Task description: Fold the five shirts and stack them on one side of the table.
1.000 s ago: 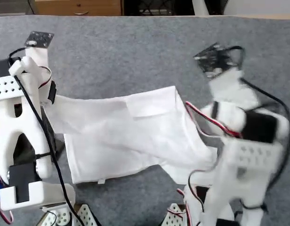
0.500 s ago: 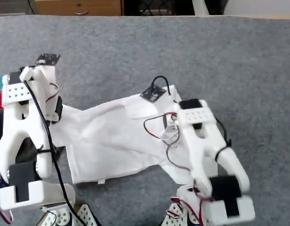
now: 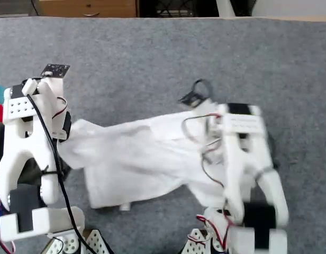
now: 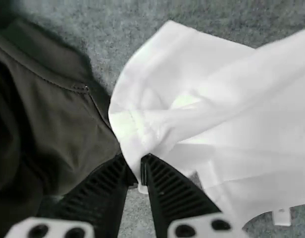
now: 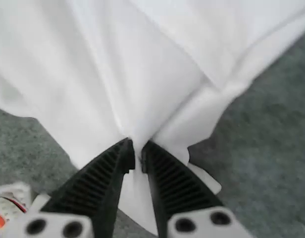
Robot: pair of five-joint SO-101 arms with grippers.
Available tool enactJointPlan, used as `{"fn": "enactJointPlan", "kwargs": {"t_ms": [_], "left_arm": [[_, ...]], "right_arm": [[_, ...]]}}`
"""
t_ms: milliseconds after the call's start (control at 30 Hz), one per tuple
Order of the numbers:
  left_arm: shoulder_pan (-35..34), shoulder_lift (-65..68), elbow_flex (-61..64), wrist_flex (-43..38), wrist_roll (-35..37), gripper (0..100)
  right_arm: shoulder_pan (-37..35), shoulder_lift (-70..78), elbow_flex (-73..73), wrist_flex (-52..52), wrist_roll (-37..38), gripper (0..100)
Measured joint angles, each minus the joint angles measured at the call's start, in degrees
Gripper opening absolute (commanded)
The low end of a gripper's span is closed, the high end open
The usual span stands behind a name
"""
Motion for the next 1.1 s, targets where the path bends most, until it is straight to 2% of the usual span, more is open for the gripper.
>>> {"fn": "enactJointPlan", "kwargs": {"t_ms": [133,333,467,567,733,1100], "left_arm": [[0.0,-5.45,-3.34,3.69,0.0,3],[0.0,-15.65,-10.46,7.91,0.0,3],[0.0,-17.41,-9.32,8.09,0.0,3],[0.0,-16.0,-5.27,7.74,0.0,3],[0.0,-10.2,4.22,2.37,-0.7,3],[0.0,5.01,8.09,0.97,-12.22,3]], "right_arm": [[3.78,-16.88,-9.32,9.58,-0.26,1.3],[4.22,-39.65,-24.18,12.22,-13.36,1.3],[4.22,-41.85,-22.68,12.84,-16.0,1.3],[4.22,-40.53,-17.93,16.18,-13.01,1.3],[6.33,-35.16,-11.43,19.78,-5.19,1.3],[10.11,-25.32,-4.66,19.78,15.82,1.4]]}}
